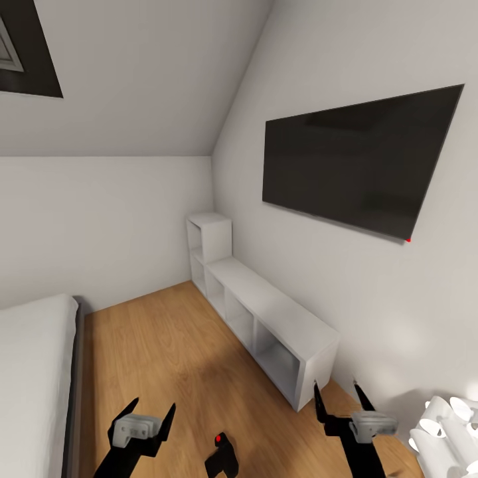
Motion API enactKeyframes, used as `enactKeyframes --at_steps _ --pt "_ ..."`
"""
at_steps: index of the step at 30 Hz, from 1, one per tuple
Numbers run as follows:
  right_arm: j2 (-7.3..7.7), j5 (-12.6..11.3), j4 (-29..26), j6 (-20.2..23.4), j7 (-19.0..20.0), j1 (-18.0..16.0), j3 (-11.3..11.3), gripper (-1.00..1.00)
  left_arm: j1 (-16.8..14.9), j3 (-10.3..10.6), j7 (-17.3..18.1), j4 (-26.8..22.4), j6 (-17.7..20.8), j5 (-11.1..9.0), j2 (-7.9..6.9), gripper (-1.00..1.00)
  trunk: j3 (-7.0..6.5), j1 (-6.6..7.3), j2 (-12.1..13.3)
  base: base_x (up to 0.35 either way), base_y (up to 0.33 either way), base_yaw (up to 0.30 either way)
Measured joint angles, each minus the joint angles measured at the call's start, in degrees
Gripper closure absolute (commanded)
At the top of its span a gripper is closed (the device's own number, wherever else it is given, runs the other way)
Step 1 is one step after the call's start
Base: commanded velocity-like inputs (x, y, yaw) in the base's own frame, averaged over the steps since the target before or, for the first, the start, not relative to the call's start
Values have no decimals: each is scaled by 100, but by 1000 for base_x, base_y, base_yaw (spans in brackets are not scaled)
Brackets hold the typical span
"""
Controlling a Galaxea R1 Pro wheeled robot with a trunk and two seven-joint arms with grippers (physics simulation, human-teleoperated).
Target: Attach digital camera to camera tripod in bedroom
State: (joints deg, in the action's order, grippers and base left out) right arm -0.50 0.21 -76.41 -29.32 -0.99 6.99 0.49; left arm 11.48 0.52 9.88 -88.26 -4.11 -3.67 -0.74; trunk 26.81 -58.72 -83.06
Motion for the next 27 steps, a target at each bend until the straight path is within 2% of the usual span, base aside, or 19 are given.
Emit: enactKeyframes --at_steps 4,5,6,7,12,23,27 --pt "-6 1 -33 -368 -2 307 0 -100 6 -3 -2 45 -7 -142 -11 -100 0 0 0 0 0 0" --pt "-8 0 -33 -613 -3 441 0 -100 11 -3 -3 94 -10 -167 -13 -100 0 0 0 0 0 0" --pt "-14 -4 -13 -1166 -4 700 0 -100 34 -5 2 228 -18 -193 -17 -100 1 0 0 0 0 0" --pt "-18 -4 13 -1440 -4 815 0 -100 47 -4 3 285 -23 -201 -18 -100 0 0 0 0 0 0" --pt "-72 -5 301 -2041 -6 966 0 -100 105 -4 5 413 -31 -216 -43 -100 0 0 0 0 0 0" --pt "-80 -26 1209 -2253 2 1005 -8 -100 160 3 21 1027 -40 -230 -47 -100 0 0 0 0 0 0" --pt "-77 -28 1263 -2255 -2 1005 -9 -100 160 3 23 1111 -41 -232 -46 -100 0 0 0 0 0 0"
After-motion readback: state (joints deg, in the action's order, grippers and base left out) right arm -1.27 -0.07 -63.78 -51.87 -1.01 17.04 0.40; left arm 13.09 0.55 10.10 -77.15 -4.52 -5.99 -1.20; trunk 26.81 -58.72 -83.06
